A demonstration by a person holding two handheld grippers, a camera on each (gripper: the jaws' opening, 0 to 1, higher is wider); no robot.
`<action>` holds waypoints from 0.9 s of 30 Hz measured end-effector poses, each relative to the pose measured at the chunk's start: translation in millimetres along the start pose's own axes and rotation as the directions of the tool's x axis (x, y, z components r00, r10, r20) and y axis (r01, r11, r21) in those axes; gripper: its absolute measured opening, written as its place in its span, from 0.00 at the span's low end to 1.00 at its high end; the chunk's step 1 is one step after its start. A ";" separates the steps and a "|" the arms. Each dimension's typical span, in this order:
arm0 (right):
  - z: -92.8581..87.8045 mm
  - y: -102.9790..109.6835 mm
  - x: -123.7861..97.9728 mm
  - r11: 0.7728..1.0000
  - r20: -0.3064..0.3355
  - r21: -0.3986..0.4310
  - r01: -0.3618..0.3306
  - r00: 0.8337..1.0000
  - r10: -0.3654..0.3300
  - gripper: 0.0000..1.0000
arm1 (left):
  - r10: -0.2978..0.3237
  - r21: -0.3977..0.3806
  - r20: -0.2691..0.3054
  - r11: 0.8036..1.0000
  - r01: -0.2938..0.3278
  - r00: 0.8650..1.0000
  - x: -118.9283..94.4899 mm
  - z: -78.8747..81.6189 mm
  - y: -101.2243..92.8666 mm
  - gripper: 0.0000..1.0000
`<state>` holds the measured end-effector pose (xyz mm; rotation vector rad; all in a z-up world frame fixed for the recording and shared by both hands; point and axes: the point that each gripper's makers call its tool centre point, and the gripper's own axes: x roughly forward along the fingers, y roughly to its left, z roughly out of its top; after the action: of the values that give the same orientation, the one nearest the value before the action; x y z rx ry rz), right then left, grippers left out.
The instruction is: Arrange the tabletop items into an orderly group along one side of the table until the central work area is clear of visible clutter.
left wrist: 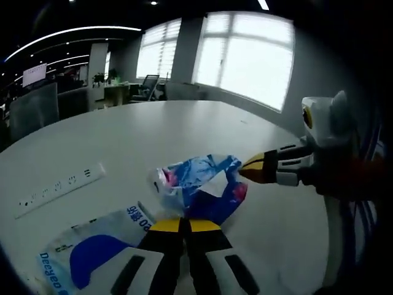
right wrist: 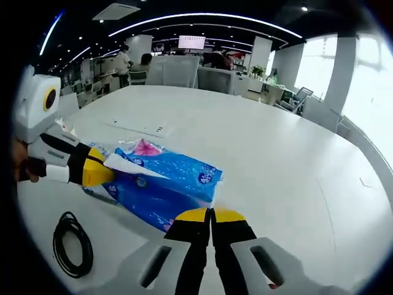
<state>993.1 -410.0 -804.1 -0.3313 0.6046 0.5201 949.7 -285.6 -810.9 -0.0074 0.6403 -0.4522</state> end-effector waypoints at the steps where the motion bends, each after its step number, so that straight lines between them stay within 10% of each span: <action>1: 0.7 -0.7 0.5 1.000 0.003 -0.004 0.000 1.000 0.000 0.00 | 0.000 -0.002 -0.004 1.000 0.000 1.000 1.0 -1.2 0.2 0.00; 27: -18.3 -6.5 32.9 0.999 -0.049 -0.042 0.000 0.999 -0.002 0.00 | -0.008 -0.026 -0.138 1.000 0.004 0.990 30.4 -26.2 6.2 0.05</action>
<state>1011.5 -411.4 -837.5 -0.3853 0.6412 0.5253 958.6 -289.0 -850.5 -0.0027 0.7823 -0.4530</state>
